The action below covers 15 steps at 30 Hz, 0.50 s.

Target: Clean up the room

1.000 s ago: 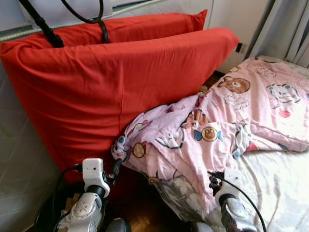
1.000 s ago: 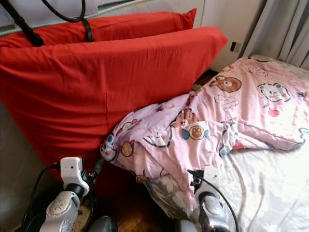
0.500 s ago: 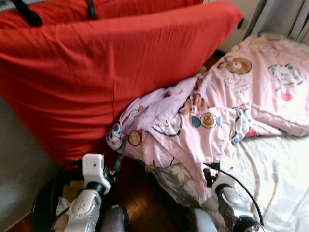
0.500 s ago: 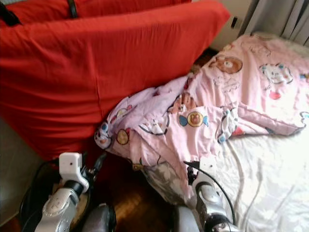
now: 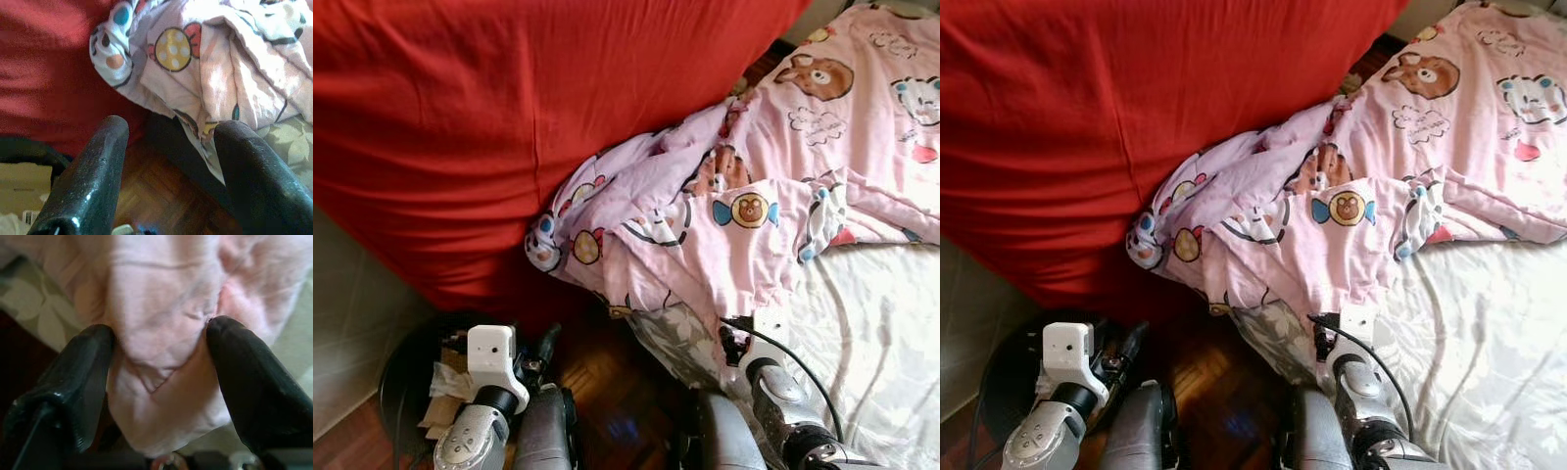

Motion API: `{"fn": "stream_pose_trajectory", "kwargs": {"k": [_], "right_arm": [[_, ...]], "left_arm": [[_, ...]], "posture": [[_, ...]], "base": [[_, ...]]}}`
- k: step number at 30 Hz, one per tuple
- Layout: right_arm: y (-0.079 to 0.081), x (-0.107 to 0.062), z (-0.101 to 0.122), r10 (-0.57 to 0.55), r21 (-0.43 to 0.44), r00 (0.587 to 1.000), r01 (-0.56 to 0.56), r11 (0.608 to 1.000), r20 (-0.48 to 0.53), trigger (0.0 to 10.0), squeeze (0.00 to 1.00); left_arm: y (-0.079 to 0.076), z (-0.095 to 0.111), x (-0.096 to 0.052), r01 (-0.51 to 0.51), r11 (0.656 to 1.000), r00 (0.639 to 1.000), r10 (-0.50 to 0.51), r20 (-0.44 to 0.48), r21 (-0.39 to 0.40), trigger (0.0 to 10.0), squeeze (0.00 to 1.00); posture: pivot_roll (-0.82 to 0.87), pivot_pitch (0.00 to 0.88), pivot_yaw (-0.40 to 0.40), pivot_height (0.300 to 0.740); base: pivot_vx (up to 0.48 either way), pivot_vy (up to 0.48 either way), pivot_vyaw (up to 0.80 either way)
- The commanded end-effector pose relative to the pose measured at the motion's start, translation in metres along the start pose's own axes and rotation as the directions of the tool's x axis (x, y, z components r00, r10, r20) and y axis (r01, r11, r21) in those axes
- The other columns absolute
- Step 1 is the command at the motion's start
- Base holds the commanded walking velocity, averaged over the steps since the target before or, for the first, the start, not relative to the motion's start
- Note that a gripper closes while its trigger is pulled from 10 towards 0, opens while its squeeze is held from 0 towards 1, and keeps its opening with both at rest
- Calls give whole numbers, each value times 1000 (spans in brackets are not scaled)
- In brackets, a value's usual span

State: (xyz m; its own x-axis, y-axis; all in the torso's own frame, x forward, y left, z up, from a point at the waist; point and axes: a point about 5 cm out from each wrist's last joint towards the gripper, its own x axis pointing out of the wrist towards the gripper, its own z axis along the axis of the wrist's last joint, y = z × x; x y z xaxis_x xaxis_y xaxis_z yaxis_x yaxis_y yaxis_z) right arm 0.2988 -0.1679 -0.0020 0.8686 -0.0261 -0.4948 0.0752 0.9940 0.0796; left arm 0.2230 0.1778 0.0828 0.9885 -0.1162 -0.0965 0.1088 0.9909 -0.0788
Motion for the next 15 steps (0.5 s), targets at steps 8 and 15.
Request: {"fn": "stream_pose_trajectory", "kwargs": {"k": [8, 15], "right_arm": [[-8, -3, -11, -61, -43, 997, 59, 997, -41, 10000, 0], [-11, -4, -14, -108, -85, 992, 103, 991, -58, 0, 0]], "left_arm": [[-2, -6, -15, -8, 1000, 998, 7, -59, -14, 10000, 0], [-3, -5, -16, -8, 1000, 998, 7, -64, -14, 10000, 0]], "posture": [[124, 362, -26, 631], [123, 363, -25, 631]], "base": [[0, 0, 0], [0, 0, 0]]}}
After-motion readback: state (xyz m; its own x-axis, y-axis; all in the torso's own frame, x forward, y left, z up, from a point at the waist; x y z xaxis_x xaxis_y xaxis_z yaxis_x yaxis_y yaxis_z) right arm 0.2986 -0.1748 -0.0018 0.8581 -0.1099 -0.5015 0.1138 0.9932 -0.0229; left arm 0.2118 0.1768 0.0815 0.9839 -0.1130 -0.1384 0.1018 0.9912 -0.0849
